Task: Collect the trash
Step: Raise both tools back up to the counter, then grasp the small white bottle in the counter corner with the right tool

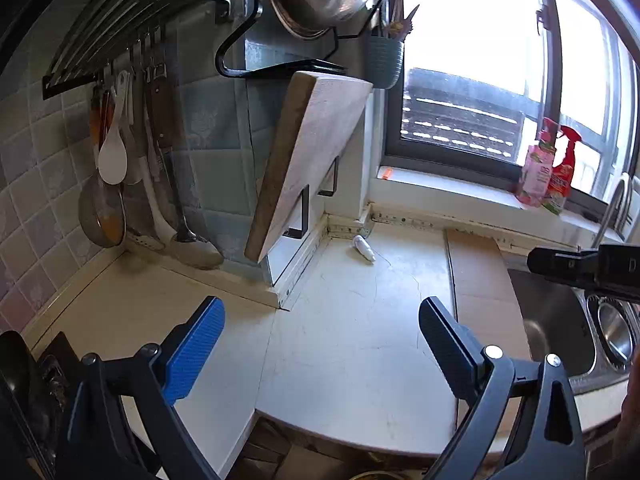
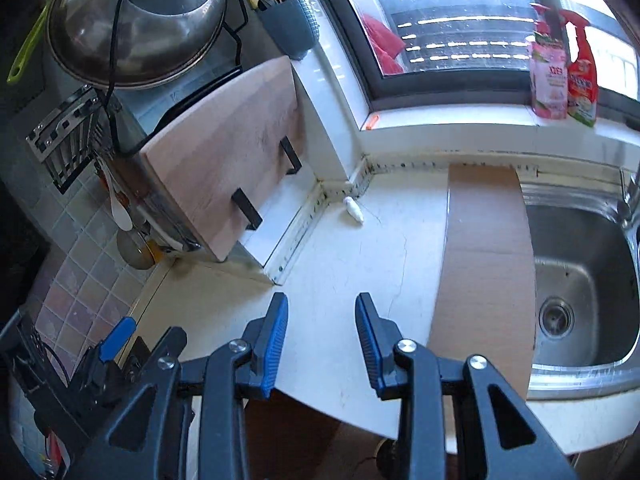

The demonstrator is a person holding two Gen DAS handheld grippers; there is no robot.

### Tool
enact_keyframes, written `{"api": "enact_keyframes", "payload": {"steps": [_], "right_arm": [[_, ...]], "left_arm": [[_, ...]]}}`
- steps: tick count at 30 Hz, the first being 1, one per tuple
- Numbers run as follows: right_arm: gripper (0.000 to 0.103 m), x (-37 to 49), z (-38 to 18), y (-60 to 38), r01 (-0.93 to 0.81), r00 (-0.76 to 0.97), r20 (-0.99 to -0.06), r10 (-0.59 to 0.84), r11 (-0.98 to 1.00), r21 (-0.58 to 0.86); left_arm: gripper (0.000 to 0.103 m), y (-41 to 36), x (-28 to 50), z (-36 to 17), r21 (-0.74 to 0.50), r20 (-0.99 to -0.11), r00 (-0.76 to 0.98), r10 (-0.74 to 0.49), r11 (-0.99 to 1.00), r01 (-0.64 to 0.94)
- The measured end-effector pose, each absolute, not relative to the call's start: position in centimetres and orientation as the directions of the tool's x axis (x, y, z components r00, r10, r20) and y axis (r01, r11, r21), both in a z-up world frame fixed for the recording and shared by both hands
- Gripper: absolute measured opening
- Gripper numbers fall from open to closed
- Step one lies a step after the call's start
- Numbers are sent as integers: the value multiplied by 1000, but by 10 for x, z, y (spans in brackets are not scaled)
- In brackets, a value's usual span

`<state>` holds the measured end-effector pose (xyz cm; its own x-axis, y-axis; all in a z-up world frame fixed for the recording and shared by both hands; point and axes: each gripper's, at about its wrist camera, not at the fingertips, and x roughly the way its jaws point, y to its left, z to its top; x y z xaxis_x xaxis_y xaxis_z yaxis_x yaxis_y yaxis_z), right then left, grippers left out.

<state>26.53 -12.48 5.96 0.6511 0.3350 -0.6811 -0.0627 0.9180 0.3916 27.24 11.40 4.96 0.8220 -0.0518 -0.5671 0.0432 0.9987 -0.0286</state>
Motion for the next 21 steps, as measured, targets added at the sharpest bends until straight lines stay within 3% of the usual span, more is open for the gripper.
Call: {"api": "enact_keyframes", "payload": {"steps": [9, 15, 21], "right_arm": [[35, 416, 55, -138, -206, 592, -693, 410, 909, 362], [35, 513, -10, -134, -251, 496, -765, 412, 911, 328], [35, 577, -86, -114, -289, 386, -827, 408, 905, 312]], "left_arm": [[97, 105, 355, 22, -42, -616, 774, 146, 975, -217], [97, 111, 399, -31, -78, -701, 677, 226, 918, -388], [97, 125, 435, -80, -124, -758, 609, 232, 866, -484]]}}
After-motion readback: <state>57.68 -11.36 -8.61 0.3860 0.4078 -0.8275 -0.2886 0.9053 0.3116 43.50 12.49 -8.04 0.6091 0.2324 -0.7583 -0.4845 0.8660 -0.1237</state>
